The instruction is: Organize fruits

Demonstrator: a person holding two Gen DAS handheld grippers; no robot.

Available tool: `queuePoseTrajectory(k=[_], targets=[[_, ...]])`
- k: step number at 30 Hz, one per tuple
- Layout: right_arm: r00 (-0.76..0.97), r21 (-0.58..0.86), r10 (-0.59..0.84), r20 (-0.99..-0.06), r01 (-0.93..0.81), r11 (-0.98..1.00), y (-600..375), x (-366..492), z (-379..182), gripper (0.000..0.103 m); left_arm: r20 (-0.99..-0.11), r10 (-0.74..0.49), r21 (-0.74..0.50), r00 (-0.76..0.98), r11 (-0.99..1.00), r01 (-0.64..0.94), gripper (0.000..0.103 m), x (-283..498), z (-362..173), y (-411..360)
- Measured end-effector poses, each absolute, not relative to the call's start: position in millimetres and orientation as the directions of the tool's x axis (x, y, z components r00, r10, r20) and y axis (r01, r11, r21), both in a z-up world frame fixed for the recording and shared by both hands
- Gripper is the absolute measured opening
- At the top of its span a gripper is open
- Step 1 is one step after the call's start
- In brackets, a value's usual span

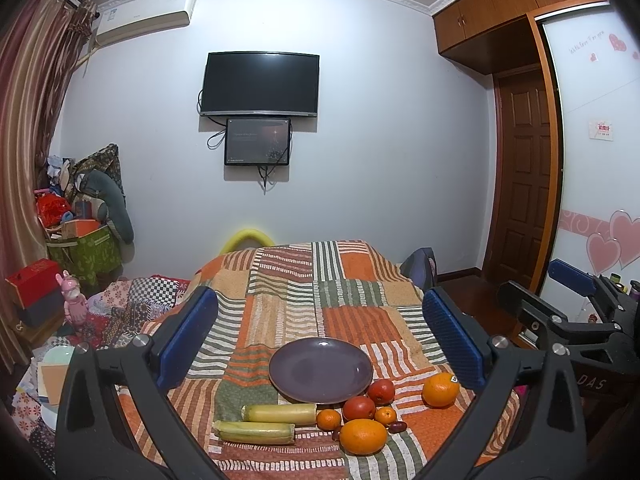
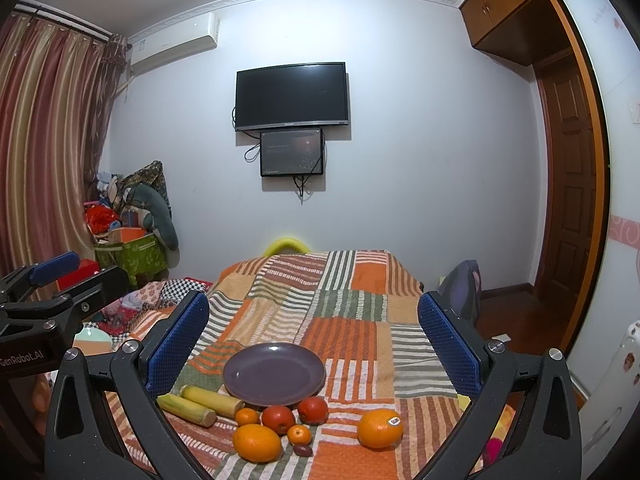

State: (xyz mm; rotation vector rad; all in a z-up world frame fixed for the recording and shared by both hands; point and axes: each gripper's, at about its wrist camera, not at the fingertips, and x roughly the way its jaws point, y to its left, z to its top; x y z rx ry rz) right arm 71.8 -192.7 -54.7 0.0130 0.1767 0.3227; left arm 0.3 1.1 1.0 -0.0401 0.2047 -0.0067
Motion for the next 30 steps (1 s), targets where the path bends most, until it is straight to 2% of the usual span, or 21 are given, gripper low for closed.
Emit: queuePoseTrajectory(k=[30], targets=[[0.933, 0.034, 0.316, -0.17, -0.315, 0.948, -188.6, 71.5, -54.9, 0.103, -0.204, -0.014, -0.048, 0.979, 0.999, 0.004, 0.103, 2.0, -1.0, 3.2]])
